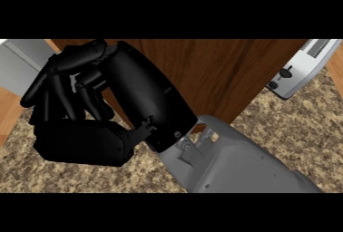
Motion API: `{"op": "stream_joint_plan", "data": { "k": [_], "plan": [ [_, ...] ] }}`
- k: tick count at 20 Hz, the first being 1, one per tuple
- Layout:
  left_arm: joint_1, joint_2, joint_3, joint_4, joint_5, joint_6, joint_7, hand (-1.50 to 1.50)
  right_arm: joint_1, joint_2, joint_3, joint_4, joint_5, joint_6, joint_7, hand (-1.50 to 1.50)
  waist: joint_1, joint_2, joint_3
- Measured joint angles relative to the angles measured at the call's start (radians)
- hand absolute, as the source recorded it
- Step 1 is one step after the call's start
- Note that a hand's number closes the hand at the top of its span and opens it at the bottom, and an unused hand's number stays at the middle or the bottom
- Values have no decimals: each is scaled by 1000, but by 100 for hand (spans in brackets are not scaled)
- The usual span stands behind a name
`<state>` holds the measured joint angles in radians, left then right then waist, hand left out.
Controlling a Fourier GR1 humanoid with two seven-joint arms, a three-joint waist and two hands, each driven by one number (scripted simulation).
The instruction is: Pick up the wine, place it into the cabinet and close the cabinet
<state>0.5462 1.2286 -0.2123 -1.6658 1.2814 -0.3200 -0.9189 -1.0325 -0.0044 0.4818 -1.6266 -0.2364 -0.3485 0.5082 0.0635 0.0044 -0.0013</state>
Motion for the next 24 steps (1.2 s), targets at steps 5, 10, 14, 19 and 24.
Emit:
{"op": "stream_joint_plan", "data": {
  "k": [5,10,14,19,24],
  "plan": [
    [6,-18,33,7,-8,-20,21,-150,-60,0,-42,168,-151,179,-46,150,3,5,0],
    [-3,-26,59,10,-9,-29,46,-150,-103,3,-12,287,-316,424,24,150,10,9,0],
    [8,-42,81,27,-17,-50,62,-150,-131,3,-8,410,-407,596,47,150,4,6,0],
    [25,-63,129,54,-22,-90,89,-150,-156,4,0,558,-492,705,19,150,-3,3,0],
    [39,-82,170,60,-28,-112,127,-150,-182,5,-51,695,-554,820,-37,150,-8,1,0]
  ]
}}
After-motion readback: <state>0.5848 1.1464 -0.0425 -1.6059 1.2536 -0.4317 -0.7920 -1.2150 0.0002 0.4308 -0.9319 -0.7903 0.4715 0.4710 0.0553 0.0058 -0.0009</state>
